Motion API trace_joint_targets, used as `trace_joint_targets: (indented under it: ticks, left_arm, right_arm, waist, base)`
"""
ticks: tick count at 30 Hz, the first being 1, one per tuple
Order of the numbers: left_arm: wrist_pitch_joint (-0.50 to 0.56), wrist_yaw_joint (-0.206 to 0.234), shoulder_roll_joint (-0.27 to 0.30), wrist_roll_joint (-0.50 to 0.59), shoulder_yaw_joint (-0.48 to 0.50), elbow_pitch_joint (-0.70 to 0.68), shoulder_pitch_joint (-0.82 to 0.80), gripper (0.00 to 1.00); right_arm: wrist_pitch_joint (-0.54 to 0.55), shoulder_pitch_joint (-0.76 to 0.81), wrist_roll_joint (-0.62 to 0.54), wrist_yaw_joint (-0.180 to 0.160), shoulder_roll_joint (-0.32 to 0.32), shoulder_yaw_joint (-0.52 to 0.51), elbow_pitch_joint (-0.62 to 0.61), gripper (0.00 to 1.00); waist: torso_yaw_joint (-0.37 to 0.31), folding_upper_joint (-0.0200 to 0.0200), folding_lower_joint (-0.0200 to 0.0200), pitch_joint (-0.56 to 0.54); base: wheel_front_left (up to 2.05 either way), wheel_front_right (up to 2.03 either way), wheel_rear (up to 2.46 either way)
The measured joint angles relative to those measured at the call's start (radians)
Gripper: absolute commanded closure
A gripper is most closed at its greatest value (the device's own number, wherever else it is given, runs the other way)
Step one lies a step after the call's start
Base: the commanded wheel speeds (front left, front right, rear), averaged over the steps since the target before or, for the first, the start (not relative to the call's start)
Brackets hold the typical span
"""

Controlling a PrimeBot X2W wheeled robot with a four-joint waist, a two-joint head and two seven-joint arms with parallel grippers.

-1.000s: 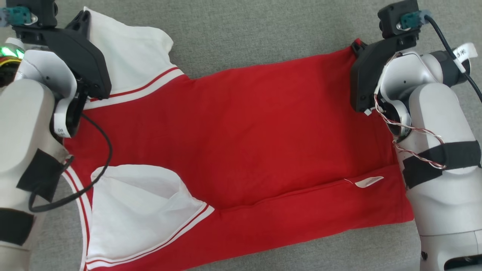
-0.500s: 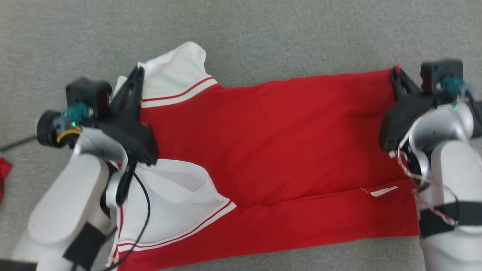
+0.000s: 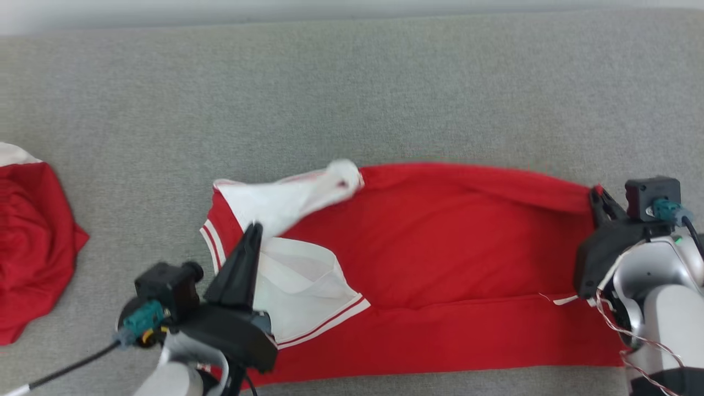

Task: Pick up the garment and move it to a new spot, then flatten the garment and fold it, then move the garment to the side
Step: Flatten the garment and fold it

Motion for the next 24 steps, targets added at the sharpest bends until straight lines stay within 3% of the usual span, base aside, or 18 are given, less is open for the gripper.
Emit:
trace_joint_targets:
  ticks: [7,15,24]
  left_arm:
    - [-0.010,0.020,-0.008,-0.052,0.001,-0.055,0.118,1.00]
    - [-0.005,0.038,0.002,-0.087,0.005,-0.126,0.195,1.00]
    - [-0.067,0.028,-0.024,-0.072,0.030,-0.133,0.135,1.00]
  right_arm:
    - [0.037,0.061,0.000,0.000,-0.045,-0.049,-0.023,1.00]
    - [0.073,0.124,0.017,0.000,-0.039,-0.046,-0.081,1.00]
    - [-0.005,0.105,0.031,0.000,-0.028,-0.029,-0.076,1.00]
  waist:
    - [0.023,-0.0001,-0.0001,-0.050]
    - [0.041,0.0000,0.0000,-0.090]
    - [0.055,0.0001,0.0001,-0.108]
  base:
    - [0.00,0.00,0.00]
    - [0.00,0.00,0.00]
    - [0.00,0.00,0.00]
